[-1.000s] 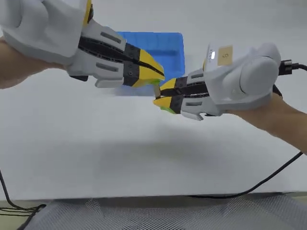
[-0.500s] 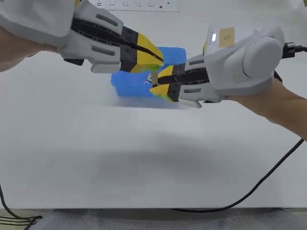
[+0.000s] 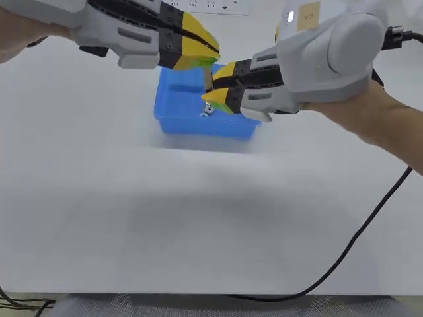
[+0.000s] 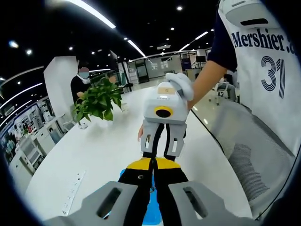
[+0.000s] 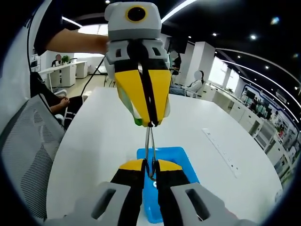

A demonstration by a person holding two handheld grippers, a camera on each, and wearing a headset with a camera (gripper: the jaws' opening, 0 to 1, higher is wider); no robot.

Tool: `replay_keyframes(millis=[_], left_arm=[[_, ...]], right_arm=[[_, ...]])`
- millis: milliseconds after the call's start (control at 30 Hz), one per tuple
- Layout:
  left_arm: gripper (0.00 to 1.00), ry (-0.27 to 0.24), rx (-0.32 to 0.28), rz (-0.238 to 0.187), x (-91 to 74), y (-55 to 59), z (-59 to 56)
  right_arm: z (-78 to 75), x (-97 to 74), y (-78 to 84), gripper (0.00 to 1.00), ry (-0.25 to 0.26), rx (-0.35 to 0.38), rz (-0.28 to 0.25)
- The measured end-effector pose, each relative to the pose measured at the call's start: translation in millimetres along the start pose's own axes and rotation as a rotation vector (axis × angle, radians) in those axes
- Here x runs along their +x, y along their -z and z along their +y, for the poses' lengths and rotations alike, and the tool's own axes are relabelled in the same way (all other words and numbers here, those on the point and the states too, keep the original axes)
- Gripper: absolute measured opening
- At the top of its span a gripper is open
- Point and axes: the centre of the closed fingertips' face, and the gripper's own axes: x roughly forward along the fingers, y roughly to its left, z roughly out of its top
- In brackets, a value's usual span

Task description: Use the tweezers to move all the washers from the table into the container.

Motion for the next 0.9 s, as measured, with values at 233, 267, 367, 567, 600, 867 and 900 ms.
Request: replay_keyframes(millis=[233, 267, 367, 567, 600, 867, 900], left_arm=[[0.05, -0.012, -0.017, 0.001, 3.1, 13.3, 18.0], [0.05, -0.015, -0.023, -0.002, 4.1, 16.4, 21.1], [0.05, -0.020, -0.036, 0.009, 7.9, 26.4, 27.4], [0.05, -0.028, -0.087, 0.026, 15.6, 48.7, 33.7], [0.05, -0.029, -0.095, 0.031, 17.4, 52.9, 34.4], [0.05, -0.019, -0.147, 0.059, 27.7, 76.4, 37.9], [0.05, -0.020, -0.148, 0.060, 28.4, 77.5, 38.1]], right_arm=[[-16.5, 12.5, 8.1, 0.10, 0.000, 0.000, 0.017], [-19.3, 14.7, 10.4, 0.10, 0.000, 0.004, 0.020], [-28.5, 22.8, 22.3, 0.10, 0.002, 0.015, 0.033], [-32.5, 35.5, 41.1, 0.10, -0.011, 0.037, 0.066], [-34.1, 39.1, 45.9, 0.10, -0.014, 0.042, 0.071], [-34.7, 55.1, 68.2, 0.10, -0.038, 0.078, 0.094], [-34.5, 55.8, 69.6, 0.10, -0.040, 0.081, 0.095]])
